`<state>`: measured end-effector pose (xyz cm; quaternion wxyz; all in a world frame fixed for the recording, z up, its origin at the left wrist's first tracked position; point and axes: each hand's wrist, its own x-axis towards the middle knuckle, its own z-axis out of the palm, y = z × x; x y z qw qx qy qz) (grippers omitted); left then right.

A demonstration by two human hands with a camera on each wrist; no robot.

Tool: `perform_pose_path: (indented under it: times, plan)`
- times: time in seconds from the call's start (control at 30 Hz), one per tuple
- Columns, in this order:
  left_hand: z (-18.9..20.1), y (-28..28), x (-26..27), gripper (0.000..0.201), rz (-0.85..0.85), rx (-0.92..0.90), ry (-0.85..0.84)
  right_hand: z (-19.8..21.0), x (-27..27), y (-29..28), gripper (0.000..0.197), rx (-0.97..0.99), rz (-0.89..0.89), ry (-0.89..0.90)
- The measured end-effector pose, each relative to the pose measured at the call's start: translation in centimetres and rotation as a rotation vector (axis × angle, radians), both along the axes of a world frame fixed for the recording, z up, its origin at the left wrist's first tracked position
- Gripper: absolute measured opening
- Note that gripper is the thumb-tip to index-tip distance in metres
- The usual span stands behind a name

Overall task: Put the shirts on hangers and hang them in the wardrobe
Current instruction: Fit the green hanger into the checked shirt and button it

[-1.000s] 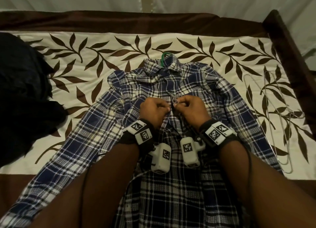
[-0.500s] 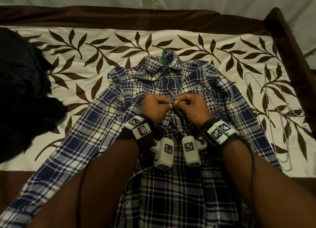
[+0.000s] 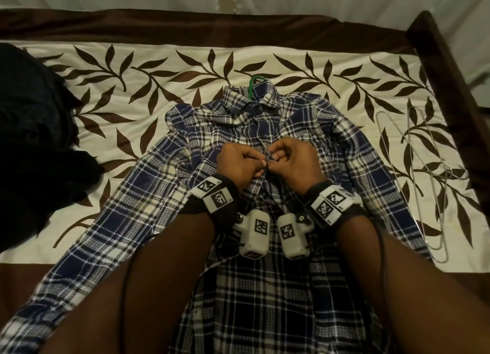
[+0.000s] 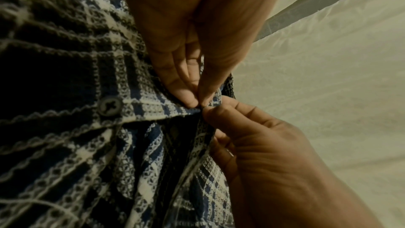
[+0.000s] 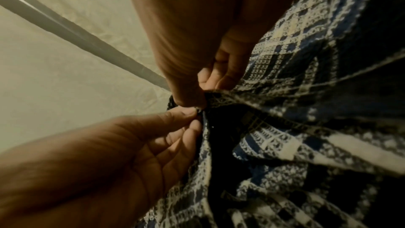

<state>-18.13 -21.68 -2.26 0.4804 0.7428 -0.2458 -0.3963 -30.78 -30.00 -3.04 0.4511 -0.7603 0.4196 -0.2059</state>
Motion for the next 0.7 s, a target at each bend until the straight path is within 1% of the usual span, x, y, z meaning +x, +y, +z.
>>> perform_pose_path:
  times: [0.07, 0.23, 0.43, 0.53, 0.7]
  plan:
    - [0.02, 0.08, 0.07, 0.010, -0.004, 0.001, 0.012, 0.27, 0.06, 0.08, 0.024, -0.023, 0.021, 0.015]
    - [-0.05, 0.06, 0.25, 0.009, 0.010, 0.010, 0.066, 0.35, -0.14, -0.35, 0.024, 0.022, 0.030, 0.014]
    - [0.13, 0.04, 0.24, 0.009, 0.012, -0.005, 0.114, 0.14, -0.38, -0.45, 0.024, 0.017, 0.050, 0.016]
    - [0.42, -0.27, 0.60, 0.011, -0.010, -0.001, 0.144, 0.03, -0.33, -0.43, 0.027, -0.013, 0.046, 0.022]
    - [0.78, -0.64, 1.00, 0.016, -0.079, 0.023, 0.131, -0.01, 0.12, 0.05, 0.024, -0.098, 0.012, 0.030]
